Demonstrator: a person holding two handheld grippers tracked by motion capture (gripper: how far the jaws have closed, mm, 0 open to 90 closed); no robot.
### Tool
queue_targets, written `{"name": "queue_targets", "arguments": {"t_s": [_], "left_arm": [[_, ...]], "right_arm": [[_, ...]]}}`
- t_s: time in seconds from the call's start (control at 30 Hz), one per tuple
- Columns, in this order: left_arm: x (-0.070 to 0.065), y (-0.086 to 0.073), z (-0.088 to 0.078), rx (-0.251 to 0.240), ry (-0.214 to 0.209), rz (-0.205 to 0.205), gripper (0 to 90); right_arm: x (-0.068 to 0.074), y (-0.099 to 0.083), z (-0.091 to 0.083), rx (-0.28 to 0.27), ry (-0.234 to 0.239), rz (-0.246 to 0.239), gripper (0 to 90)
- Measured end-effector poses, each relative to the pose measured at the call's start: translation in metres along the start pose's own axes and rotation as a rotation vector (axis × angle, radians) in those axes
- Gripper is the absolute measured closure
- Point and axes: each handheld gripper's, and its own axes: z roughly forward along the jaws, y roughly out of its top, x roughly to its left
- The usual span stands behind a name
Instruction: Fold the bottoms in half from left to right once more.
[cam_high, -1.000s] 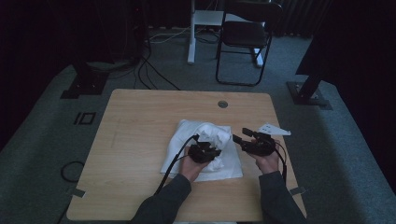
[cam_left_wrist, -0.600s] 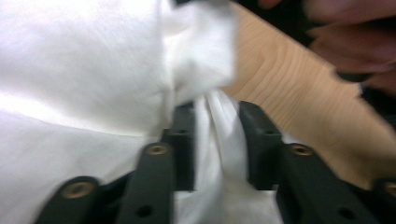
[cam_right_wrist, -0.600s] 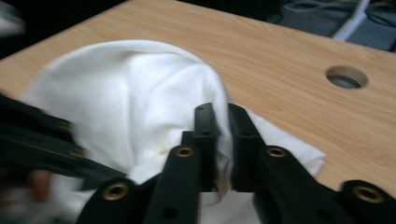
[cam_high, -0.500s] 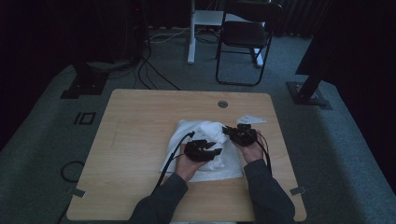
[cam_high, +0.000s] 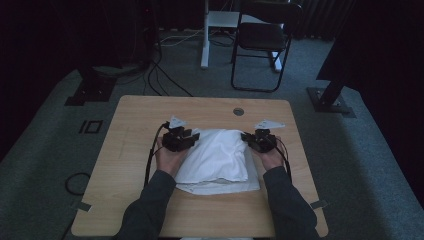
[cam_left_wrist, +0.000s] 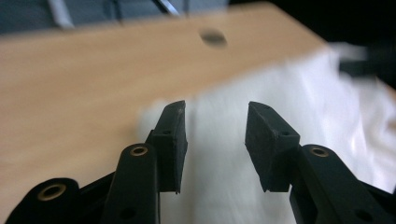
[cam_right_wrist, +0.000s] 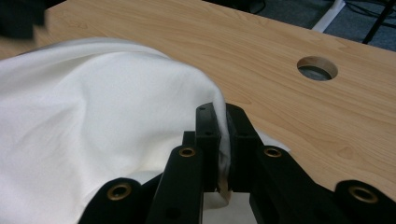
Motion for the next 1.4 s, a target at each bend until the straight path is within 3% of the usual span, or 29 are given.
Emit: {"name": "queue_targets", "arguments": {"t_s": [0.13, 0.33, 0.5, 0.7, 0.83, 0.97, 1.13, 1.23, 1.3, 1.37, 1.4], "left_arm": [[-0.001, -0.017, 0.020, 0.029, -0.020, -0.024, 60.5], [-0.008, -0.028, 0.035, 0.063, 0.009, 0.046, 61.3], [-0.014, -0.029, 0.038, 0.063, 0.038, 0.074, 62.3], [-0.014, -0.029, 0.038, 0.058, 0.039, 0.061, 62.3], [-0.012, -0.029, 0.038, 0.062, 0.037, 0.044, 62.2], [-0.012, -0.029, 0.038, 0.063, 0.038, 0.043, 62.2], [-0.012, -0.030, 0.038, 0.059, 0.039, 0.043, 62.1], [-0.012, -0.030, 0.038, 0.055, 0.042, 0.042, 62.1], [-0.012, -0.031, 0.037, 0.053, 0.041, 0.043, 62.1], [-0.011, -0.031, 0.037, 0.051, 0.039, 0.044, 62.1], [-0.011, -0.032, 0.037, 0.049, 0.039, 0.041, 62.1]], "right_arm": [[-0.003, -0.002, 0.000, 0.011, 0.005, 0.007, 84.4], [-0.014, -0.009, -0.006, 0.031, -0.005, 0.012, 85.1], [-0.018, -0.021, -0.010, 0.062, -0.019, -0.004, 85.1], [-0.022, -0.029, -0.016, 0.077, -0.052, 0.012, 84.0], [-0.020, -0.019, -0.025, 0.031, -0.104, 0.022, 72.2], [-0.010, -0.004, -0.036, -0.033, -0.085, 0.004, 58.3], [0.007, 0.004, -0.024, 0.001, -0.052, -0.066, 48.4], [0.011, 0.005, -0.006, 0.056, -0.081, -0.094, 45.5], [0.009, 0.004, 0.006, 0.090, -0.086, -0.095, 53.5], [0.005, 0.001, 0.014, 0.127, -0.056, -0.099, 80.9], [0.002, 0.000, 0.016, 0.145, -0.074, -0.099, 90.0]]}}
